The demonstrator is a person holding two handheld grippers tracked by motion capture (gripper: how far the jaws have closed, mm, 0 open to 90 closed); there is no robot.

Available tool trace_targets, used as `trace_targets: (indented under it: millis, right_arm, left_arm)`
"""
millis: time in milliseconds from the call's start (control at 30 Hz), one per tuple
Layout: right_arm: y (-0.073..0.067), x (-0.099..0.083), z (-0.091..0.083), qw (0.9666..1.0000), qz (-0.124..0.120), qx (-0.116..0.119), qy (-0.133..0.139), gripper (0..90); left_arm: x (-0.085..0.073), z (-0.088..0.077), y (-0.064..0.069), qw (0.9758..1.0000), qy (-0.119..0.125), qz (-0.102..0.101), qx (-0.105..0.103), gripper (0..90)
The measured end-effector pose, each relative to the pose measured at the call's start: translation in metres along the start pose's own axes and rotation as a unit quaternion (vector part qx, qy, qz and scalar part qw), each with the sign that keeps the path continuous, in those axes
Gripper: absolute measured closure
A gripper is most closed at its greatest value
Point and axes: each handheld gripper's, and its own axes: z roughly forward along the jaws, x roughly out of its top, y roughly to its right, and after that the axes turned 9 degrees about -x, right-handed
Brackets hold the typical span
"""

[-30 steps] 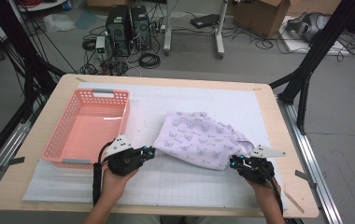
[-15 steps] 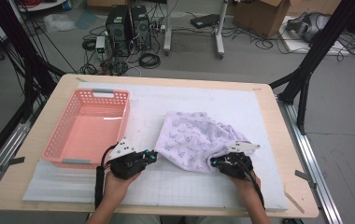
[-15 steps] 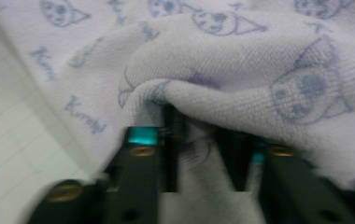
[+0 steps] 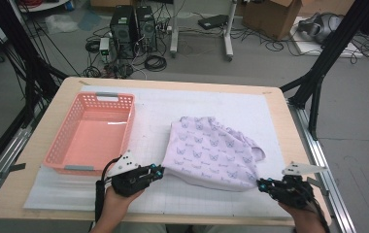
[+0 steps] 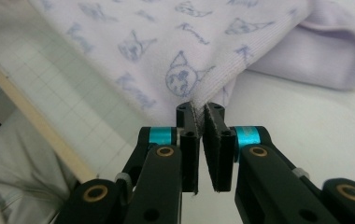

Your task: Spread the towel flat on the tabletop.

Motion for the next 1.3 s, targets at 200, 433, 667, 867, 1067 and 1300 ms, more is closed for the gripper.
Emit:
trace_targets:
  millis: [200, 433, 667, 867, 1067, 1300]
  right_arm:
    - [-0.002, 0.006, -0.035, 0.9987, 0.007, 0.005, -0.051, 82.3]
    - [0.009, 0.007, -0.021, 0.9991, 0.026, -0.033, -0.010, 62.6]
    - [0.034, -0.001, 0.040, 0.9962, 0.042, -0.076, 0.006, 58.5]
    - [0.040, -0.003, 0.079, 0.9977, 0.050, -0.045, 0.006, 58.1]
    - [0.030, 0.011, 0.094, 0.9993, 0.019, -0.033, -0.002, 81.2]
    - [0.039, 0.035, 0.120, 0.9982, 0.020, -0.056, 0.009, 85.5]
  left_arm:
    - [0.004, -0.004, 0.019, 0.9991, -0.006, 0.008, -0.042, 86.5]
    - [0.005, 0.004, 0.003, 0.9998, -0.004, -0.019, 0.003, 52.3]
    - [0.005, 0.042, -0.025, 0.9966, -0.058, -0.028, 0.052, 44.1]
    - [0.003, 0.077, -0.051, 0.9912, -0.090, -0.063, 0.074, 41.3]
    - [-0.001, 0.098, -0.052, 0.9869, -0.132, -0.052, 0.077, 48.6]
    - [0.011, 0.109, -0.067, 0.9790, -0.130, -0.053, 0.148, 87.2]
